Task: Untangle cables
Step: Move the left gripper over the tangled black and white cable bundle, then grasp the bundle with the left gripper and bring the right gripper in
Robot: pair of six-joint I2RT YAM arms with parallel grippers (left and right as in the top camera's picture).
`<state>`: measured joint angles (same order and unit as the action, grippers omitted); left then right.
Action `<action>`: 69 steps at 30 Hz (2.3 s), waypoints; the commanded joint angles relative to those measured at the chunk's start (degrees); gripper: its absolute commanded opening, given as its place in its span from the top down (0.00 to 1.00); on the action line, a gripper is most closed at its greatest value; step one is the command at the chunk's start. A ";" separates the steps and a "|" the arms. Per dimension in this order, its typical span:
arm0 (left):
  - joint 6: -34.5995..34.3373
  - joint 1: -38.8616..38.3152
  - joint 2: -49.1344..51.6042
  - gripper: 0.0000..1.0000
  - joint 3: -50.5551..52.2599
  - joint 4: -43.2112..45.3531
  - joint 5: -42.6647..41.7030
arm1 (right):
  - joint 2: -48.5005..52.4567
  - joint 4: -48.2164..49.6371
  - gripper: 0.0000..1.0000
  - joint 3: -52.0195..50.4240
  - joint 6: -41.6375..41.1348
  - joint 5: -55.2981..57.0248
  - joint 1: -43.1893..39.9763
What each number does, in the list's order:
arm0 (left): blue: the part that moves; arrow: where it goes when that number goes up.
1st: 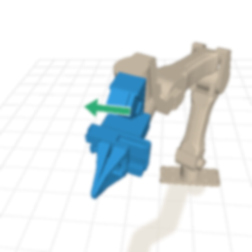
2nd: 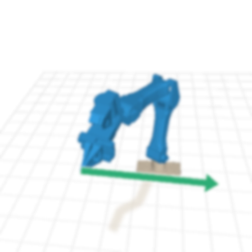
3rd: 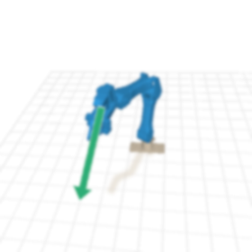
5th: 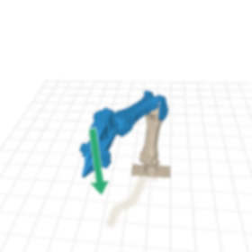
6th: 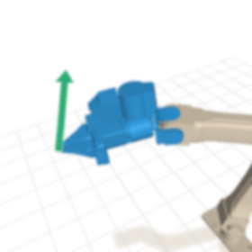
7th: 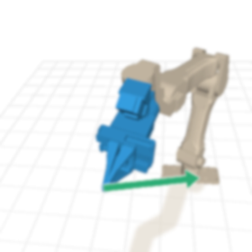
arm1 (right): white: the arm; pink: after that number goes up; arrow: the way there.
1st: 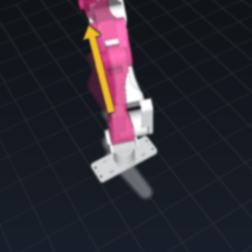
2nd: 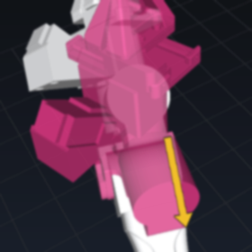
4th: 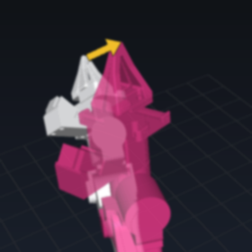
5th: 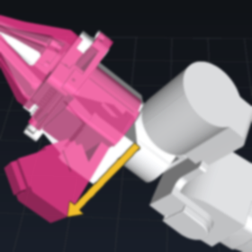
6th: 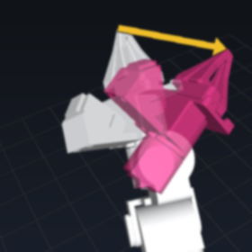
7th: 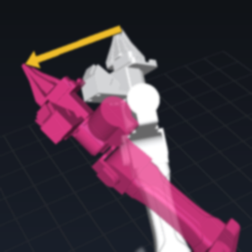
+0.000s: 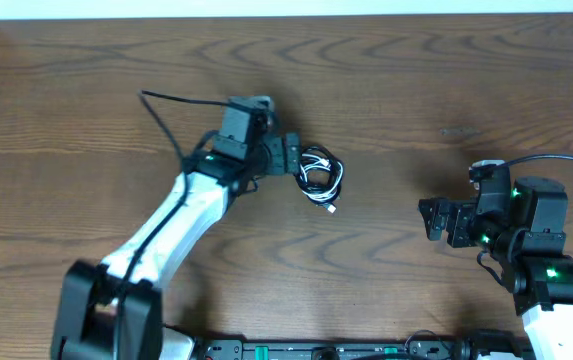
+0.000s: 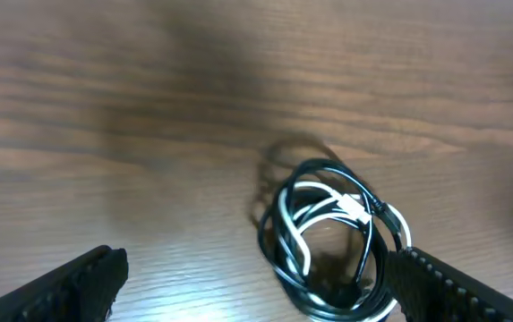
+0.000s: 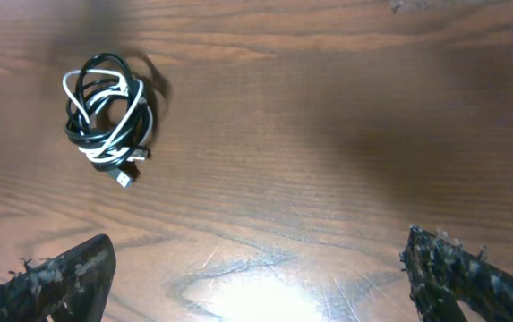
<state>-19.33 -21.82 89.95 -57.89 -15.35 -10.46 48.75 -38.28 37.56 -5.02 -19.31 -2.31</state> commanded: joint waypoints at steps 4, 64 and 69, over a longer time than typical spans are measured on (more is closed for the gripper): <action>-2.45 -4.26 6.62 0.04 -0.63 1.77 -0.94 | -0.02 -0.07 0.01 1.31 -1.40 -0.79 0.15; -6.69 -11.98 2.89 0.93 2.05 2.58 -17.38 | 6.86 6.40 0.05 1.01 -6.49 -14.23 0.17; -6.71 -12.24 2.89 0.93 2.05 2.23 -17.86 | 12.17 8.31 0.08 1.01 -7.78 -19.71 1.38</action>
<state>-25.89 -33.87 93.21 -56.23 -13.06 -25.47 58.61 -30.85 37.56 -10.83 -33.06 -2.20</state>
